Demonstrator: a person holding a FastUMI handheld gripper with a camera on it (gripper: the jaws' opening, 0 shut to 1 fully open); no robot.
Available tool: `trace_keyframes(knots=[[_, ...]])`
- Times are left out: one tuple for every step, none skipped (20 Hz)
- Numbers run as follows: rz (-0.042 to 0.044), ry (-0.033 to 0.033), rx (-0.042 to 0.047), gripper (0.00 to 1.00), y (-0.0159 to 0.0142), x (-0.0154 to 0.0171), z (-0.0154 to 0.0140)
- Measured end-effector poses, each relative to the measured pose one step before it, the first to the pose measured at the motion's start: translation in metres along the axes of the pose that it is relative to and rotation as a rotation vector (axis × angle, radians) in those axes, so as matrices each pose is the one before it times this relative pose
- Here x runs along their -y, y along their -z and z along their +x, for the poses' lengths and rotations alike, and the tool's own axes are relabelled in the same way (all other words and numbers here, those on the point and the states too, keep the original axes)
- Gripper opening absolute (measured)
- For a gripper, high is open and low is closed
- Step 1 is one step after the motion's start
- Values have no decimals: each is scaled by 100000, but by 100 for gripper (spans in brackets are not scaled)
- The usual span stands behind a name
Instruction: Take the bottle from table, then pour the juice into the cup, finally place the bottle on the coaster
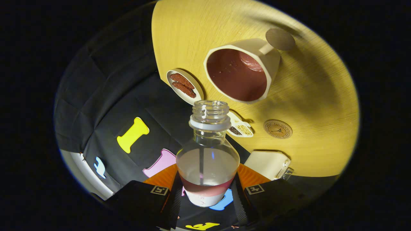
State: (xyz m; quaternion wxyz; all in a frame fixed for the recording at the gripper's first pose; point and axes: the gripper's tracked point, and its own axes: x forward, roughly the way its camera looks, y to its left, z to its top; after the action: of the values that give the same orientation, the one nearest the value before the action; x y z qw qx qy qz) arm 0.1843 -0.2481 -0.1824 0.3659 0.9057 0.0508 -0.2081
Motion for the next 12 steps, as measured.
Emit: trace_keyframes(knots=[[-3832,-381,1218,71,255,106,-203],[-4988,112,891,72,386,224,-214],[-6713,1048,1063,71,441,341,-169],[-8998,501,1512,71,433,173,-120],[-10317,-601,274,71,719,34,-296],[-10348,-536,284,71,599,-175,-577],[-9993,-676,140,71,609,-134,-443],[-9436,-571,415,71,301,-82,-560],[-9267,86,273,71,450,172,-584],[-9596,563,-440,71,753,271,-537],[-10131,522,-666,71,1056,153,-551],[-9740,428,-355,71,888,-173,-877]])
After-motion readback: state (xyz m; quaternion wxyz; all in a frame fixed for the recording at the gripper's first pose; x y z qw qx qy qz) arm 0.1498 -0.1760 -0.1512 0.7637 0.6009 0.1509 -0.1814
